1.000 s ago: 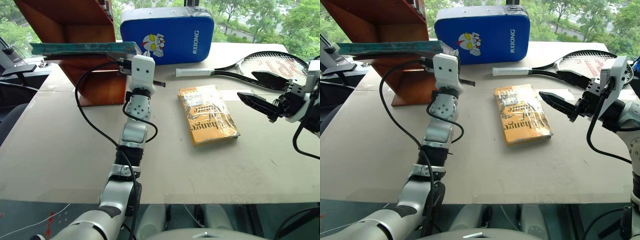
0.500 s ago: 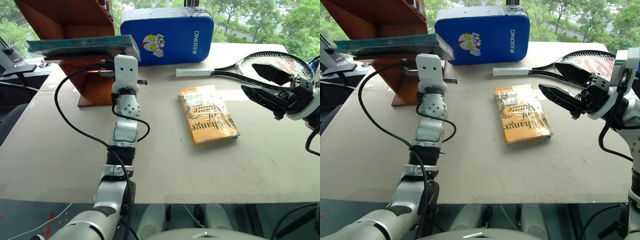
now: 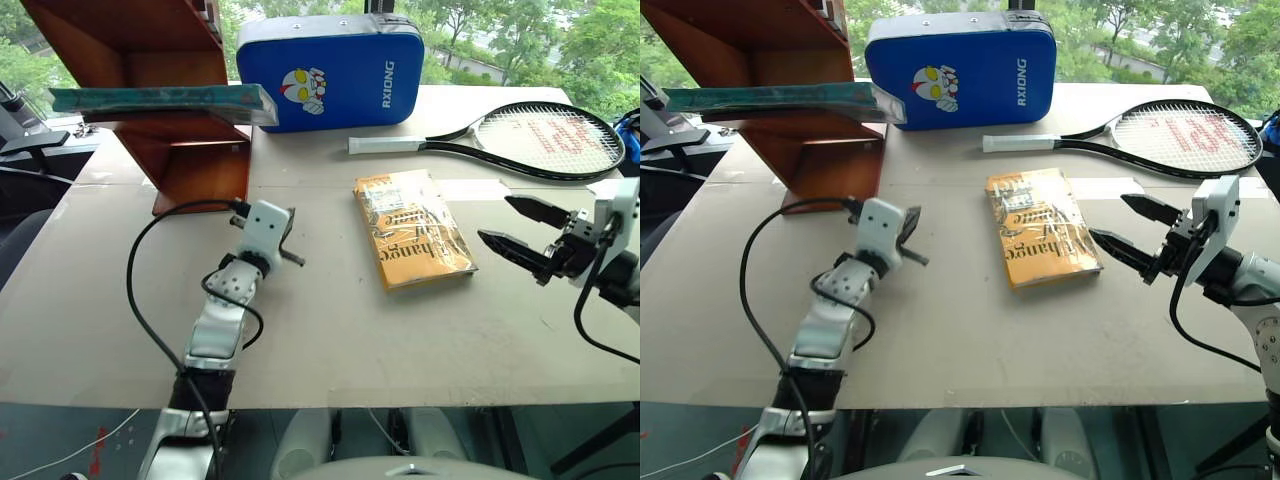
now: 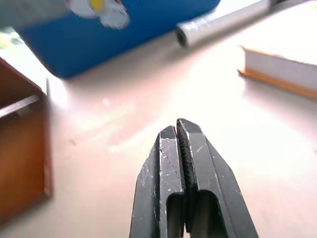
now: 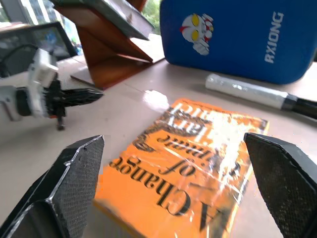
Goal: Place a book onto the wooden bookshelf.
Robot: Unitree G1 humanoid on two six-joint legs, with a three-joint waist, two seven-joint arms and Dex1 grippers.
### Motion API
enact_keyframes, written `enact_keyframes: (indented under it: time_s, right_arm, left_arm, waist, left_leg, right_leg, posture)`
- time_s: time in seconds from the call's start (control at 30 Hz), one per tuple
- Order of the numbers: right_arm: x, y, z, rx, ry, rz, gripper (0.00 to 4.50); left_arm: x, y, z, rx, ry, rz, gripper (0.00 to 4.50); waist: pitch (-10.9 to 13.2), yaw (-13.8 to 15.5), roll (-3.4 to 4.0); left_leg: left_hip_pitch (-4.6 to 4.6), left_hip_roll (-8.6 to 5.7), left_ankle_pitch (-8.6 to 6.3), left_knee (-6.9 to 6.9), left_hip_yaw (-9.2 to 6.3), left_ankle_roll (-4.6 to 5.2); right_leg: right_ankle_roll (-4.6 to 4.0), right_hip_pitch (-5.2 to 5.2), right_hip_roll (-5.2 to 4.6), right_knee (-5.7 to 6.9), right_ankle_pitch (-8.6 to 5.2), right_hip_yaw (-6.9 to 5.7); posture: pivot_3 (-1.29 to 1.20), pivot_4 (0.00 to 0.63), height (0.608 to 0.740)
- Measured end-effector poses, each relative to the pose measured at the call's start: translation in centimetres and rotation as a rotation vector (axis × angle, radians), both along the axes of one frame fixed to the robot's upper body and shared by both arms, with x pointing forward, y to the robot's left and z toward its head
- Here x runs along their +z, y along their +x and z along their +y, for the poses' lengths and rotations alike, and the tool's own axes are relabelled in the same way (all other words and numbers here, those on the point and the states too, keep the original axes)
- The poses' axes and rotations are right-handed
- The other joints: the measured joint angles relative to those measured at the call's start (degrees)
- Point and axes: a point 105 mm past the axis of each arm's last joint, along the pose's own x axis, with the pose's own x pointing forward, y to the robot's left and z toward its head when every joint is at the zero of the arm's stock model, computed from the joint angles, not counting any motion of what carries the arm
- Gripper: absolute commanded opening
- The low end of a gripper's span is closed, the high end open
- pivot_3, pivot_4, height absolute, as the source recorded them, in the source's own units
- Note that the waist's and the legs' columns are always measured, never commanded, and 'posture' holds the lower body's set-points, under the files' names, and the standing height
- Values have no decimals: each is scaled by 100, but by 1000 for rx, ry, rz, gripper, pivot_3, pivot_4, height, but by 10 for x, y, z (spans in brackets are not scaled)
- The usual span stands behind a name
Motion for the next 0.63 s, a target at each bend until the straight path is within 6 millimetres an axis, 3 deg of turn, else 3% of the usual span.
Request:
enact_keyframes:
  time_s: [0.07,0.1,0.17,0.27,0.33,0.43,0.63]
  right_arm:
    - [-26,-5,-12,-49,-44,51,4500]
    - [-38,-7,-18,-71,-68,66,4500]
    - [-64,-14,-31,-107,-135,92,4500]
    - [-89,-25,-44,-138,-173,129,4500]
    - [-102,-30,-50,-158,-176,155,4500]
    - [-105,-30,-53,-167,-202,121,4500]
    - [-106,-29,-53,-172,-198,108,4500]
  left_arm:
    - [-13,-20,4,-27,-43,86,2113]
    - [-17,-28,5,-38,-69,122,2305]
    - [-21,-51,2,-105,-108,195,3251]
    - [-26,-85,-6,-233,-139,279,4421]
    - [-29,-100,-8,-283,-159,318,4466]
    - [-31,-106,-5,-295,-165,329,4466]
    - [-28,-99,1,-251,-115,272,4466]
  waist:
    - [0,19,2]
    - [-1,20,2]
    - [-1,2,4]
    - [-5,-19,22]
    - [-19,-21,51]
    - [-30,-12,68]
    - [-30,-6,67]
  left_leg:
    - [3,0,0,0,0,0]
    - [5,0,0,1,0,1]
    - [31,0,-2,-1,3,2]
    - [62,6,-3,-15,8,2]
    - [77,8,-4,-24,12,4]
    - [86,8,-17,-28,12,27]
    - [127,6,-19,-52,16,31]
  right_leg:
    - [0,6,-3,-2,0,0]
    - [0,7,-3,-2,0,0]
    - [-1,28,-3,-2,-1,5]
    - [-5,52,-3,-8,-3,9]
    - [-6,61,-2,-9,-3,12]
    - [-11,69,-2,-8,-2,11]
    - [-14,108,-3,-25,-4,14]
  posture:
    - [0,150,740]
    - [0,150,740]
    - [0,150,740]
    - [0,150,740]
    - [0,150,740]
    - [0,150,740]
    - [0,150,740]
